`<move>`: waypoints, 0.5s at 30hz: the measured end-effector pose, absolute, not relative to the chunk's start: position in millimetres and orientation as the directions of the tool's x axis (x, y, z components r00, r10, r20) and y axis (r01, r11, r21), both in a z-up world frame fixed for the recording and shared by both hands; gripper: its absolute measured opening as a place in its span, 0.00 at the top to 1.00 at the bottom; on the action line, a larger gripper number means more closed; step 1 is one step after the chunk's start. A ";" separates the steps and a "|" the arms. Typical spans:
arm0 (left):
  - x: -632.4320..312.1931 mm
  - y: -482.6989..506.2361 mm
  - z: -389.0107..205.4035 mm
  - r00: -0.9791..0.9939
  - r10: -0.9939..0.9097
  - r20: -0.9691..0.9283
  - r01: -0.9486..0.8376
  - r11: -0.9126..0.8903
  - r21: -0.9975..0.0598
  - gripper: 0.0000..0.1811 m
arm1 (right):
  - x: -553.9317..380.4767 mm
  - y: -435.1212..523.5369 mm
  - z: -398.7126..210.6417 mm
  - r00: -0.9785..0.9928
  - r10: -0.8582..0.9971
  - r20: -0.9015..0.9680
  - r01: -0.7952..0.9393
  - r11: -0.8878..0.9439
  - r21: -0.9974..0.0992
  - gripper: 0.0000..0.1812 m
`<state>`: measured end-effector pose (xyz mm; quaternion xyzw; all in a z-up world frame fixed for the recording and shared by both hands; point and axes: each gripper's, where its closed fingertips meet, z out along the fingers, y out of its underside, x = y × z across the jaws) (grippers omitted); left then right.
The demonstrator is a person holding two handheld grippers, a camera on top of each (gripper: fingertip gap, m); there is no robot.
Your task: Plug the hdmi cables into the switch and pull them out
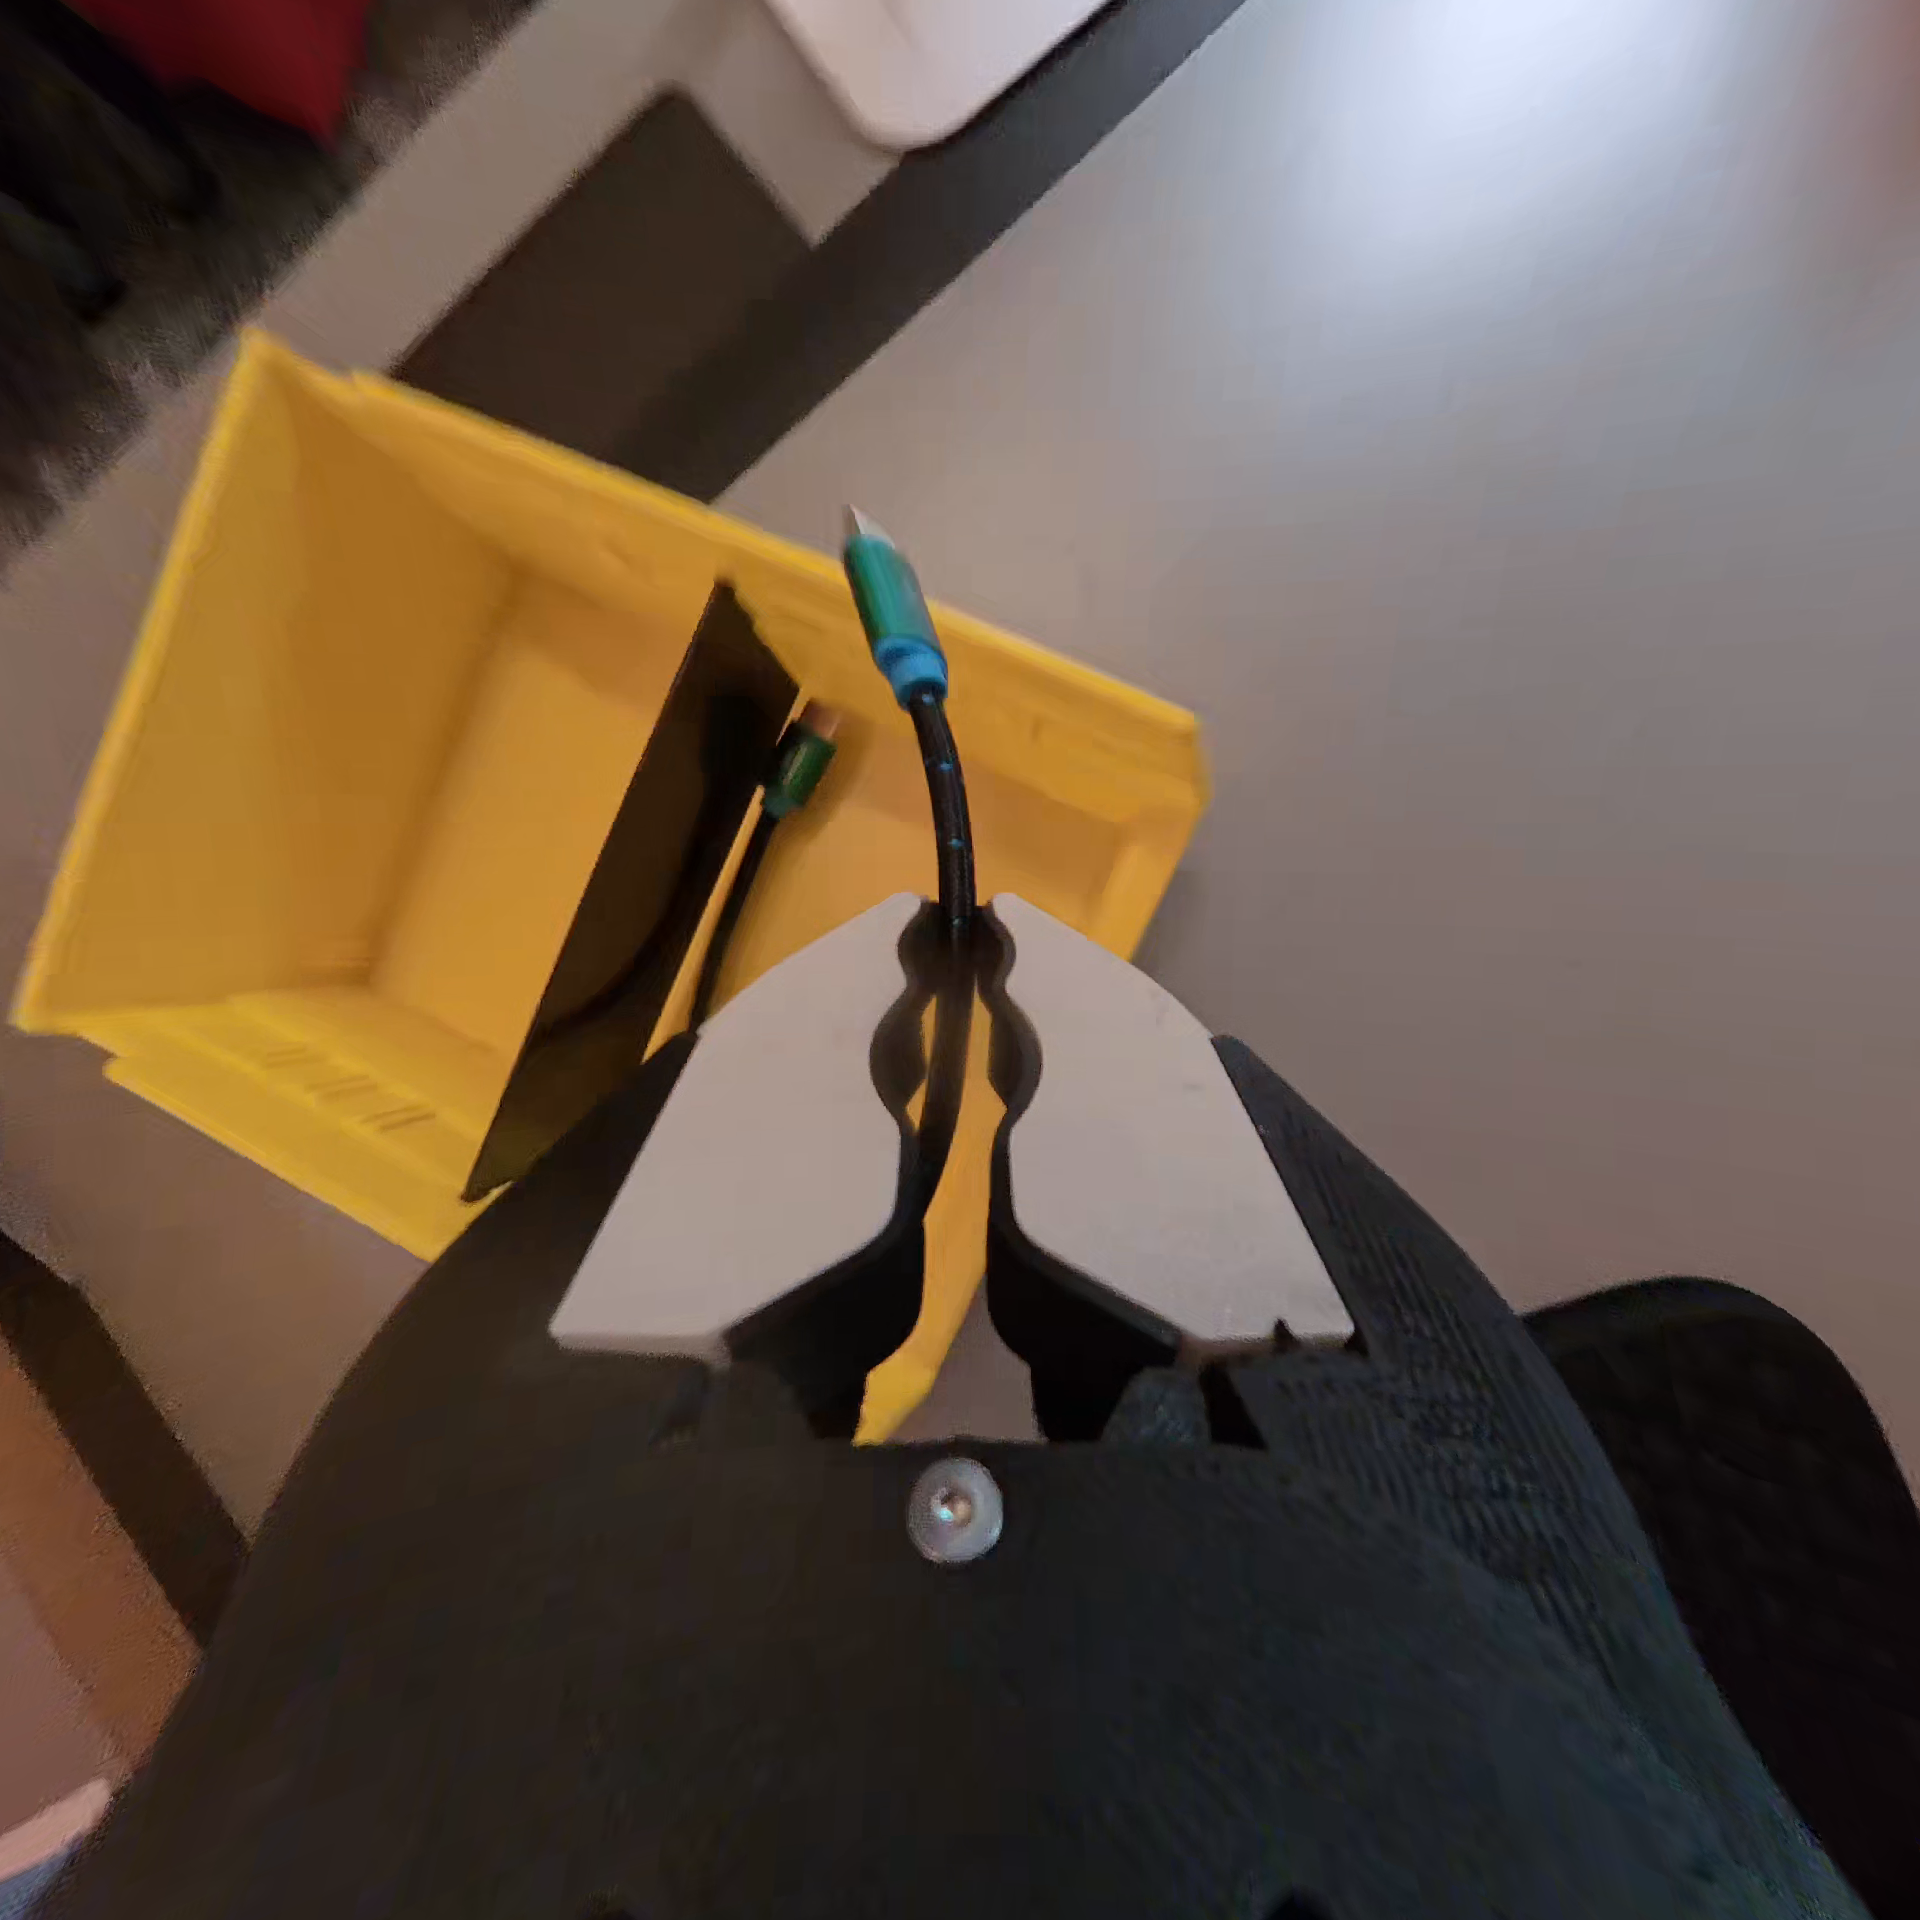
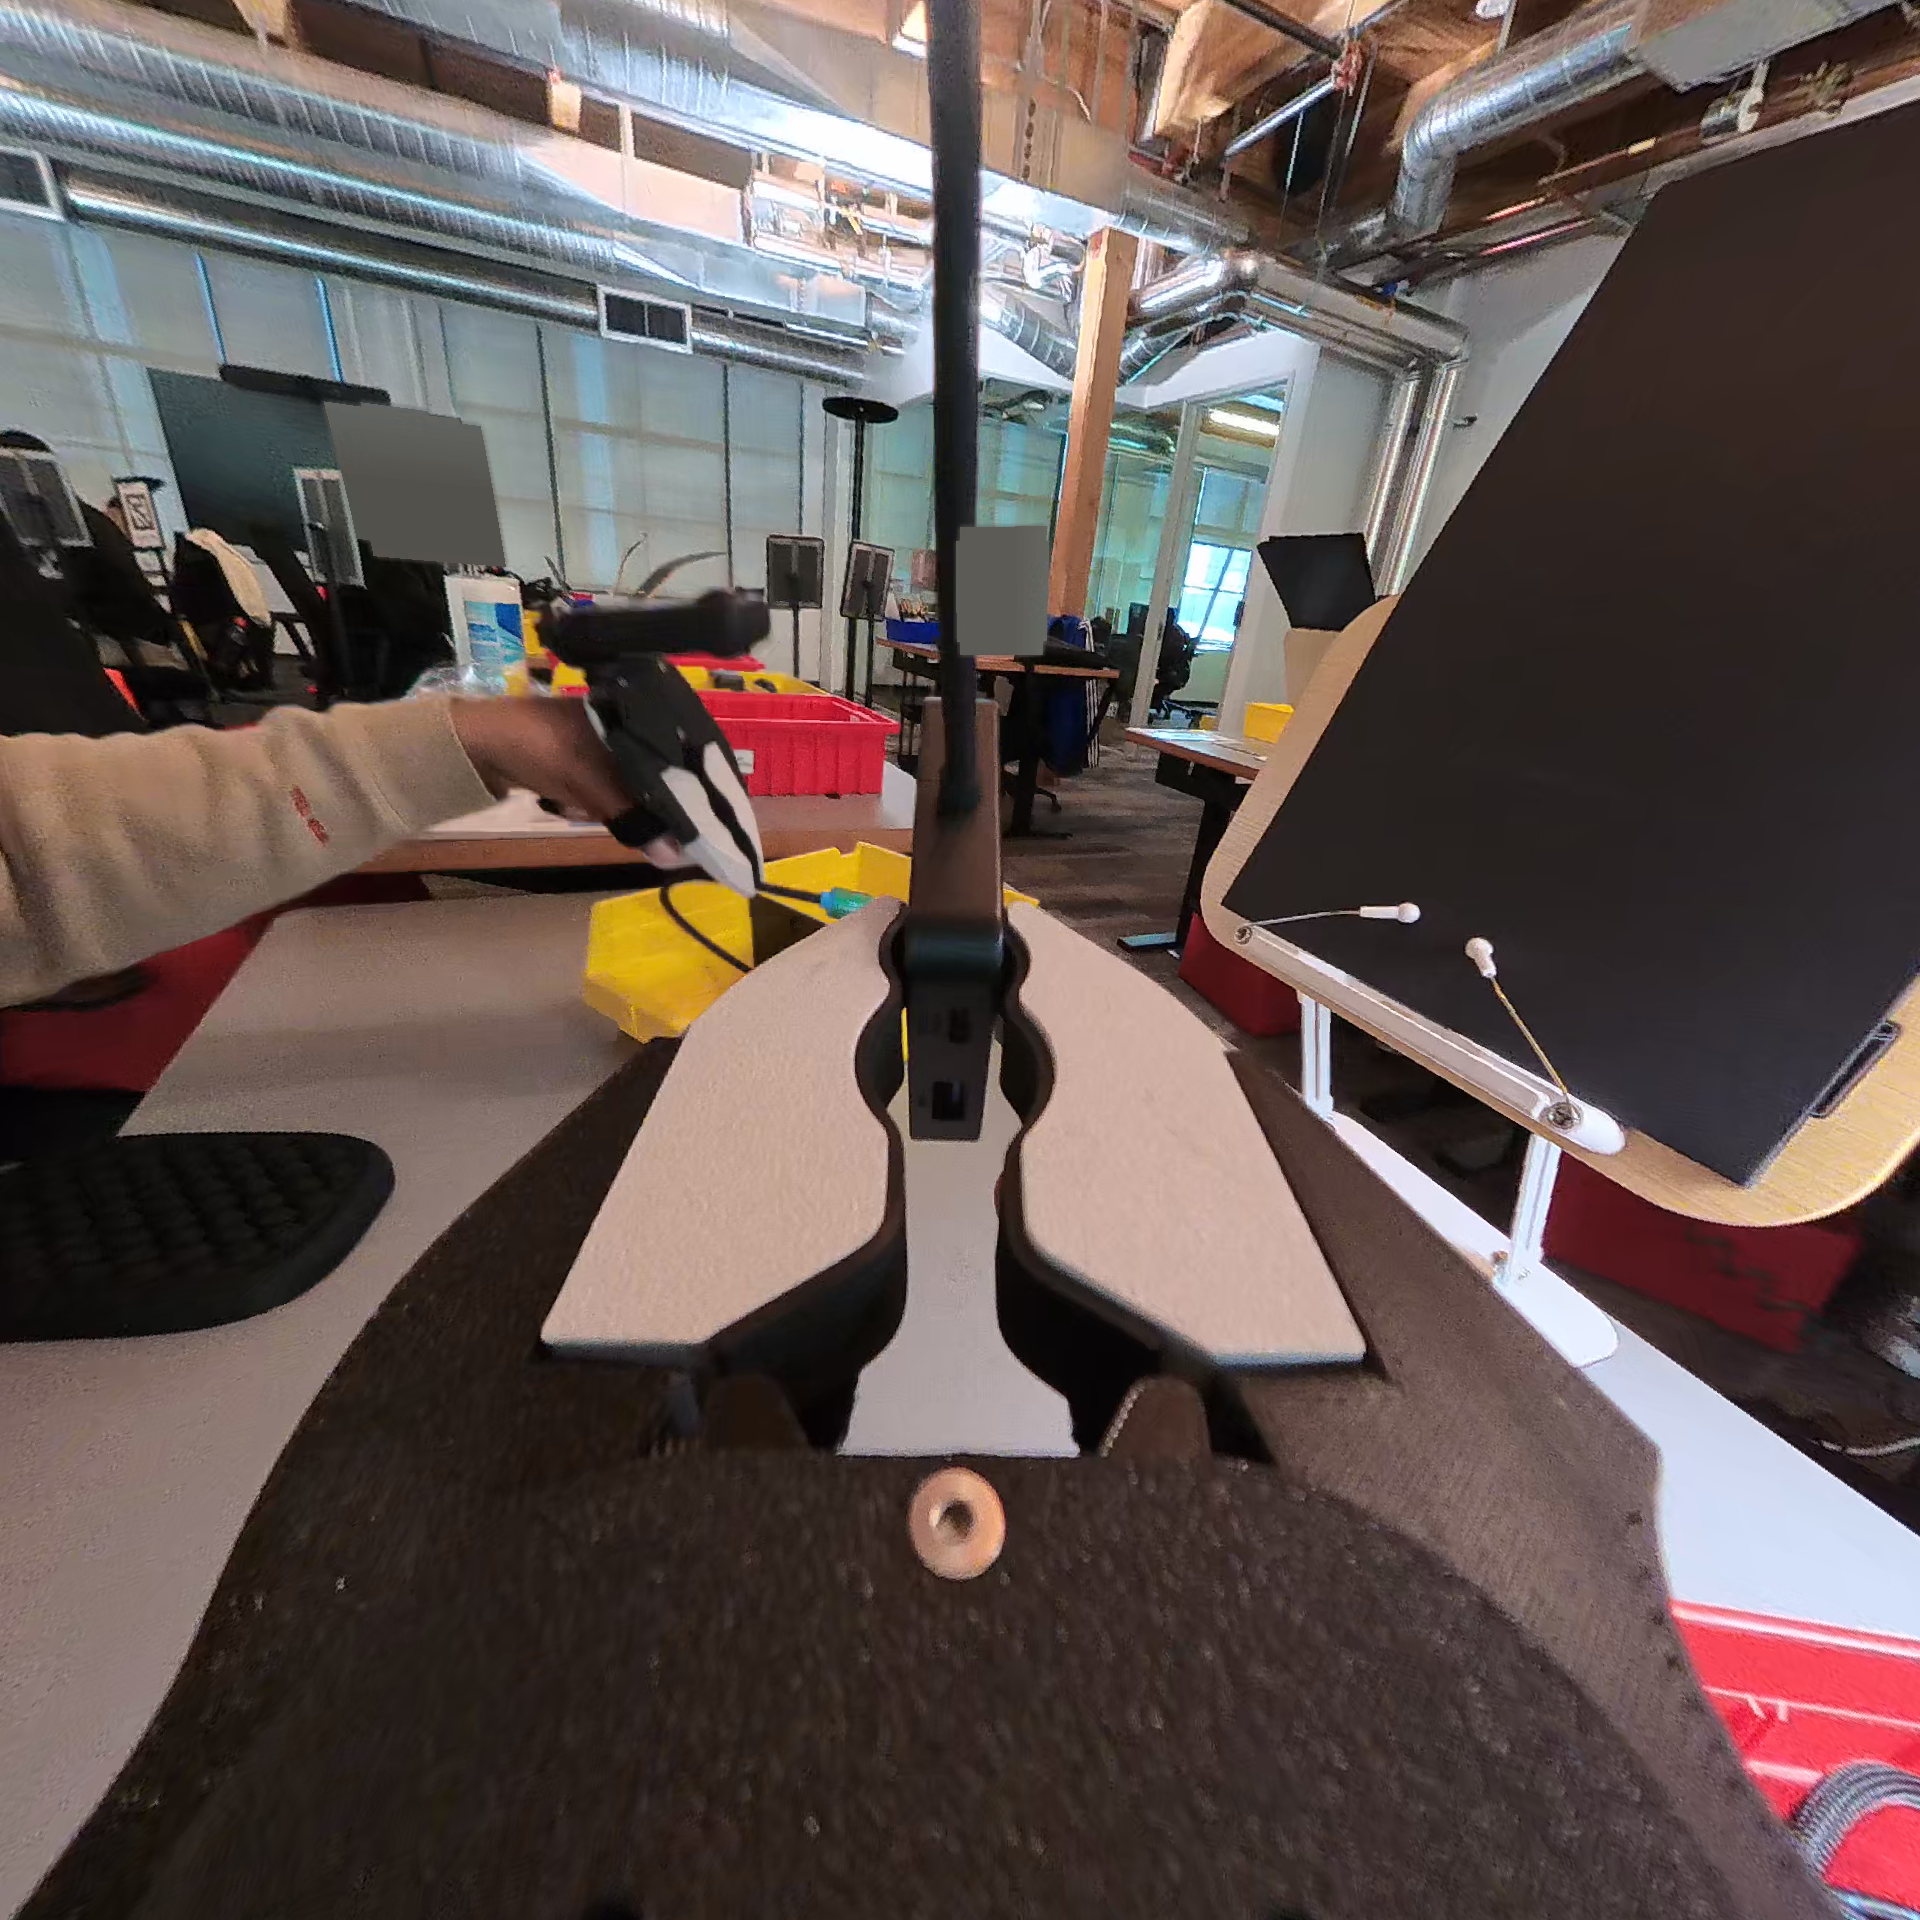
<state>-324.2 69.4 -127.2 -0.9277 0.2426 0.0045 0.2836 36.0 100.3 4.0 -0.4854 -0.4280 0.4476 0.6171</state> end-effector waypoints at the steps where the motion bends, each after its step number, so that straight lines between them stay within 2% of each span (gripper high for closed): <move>1: -312.8 63.9 -111.8 0.866 -0.475 -0.157 -0.477 -0.689 -0.546 0.96 | 36.1 99.2 3.5 0.226 0.969 0.096 -0.133 0.128 -0.983 0.93; 5: -254.4 42.6 -67.3 0.774 -0.586 -0.241 -0.592 -0.533 -0.604 0.96 | 34.3 95.7 -3.8 0.186 0.978 0.095 -0.101 0.115 -0.988 0.93; 9: -180.7 19.0 -57.6 0.625 -0.724 -0.290 -0.692 -0.343 -0.635 0.96 | 35.1 91.6 -13.7 0.116 0.991 0.071 -0.082 0.080 -0.993 0.93; 12: -134.6 8.5 -78.6 0.533 -0.804 -0.263 -0.704 -0.249 -0.665 0.96 | 40.2 93.5 -20.8 0.093 0.994 0.056 -0.065 0.062 -0.996 0.93; 15: -99.6 3.2 -126.1 0.472 -0.863 -0.178 -0.678 -0.227 -0.699 0.96 | 47.4 99.6 -25.9 0.106 0.993 0.046 -0.055 0.052 -0.997 0.93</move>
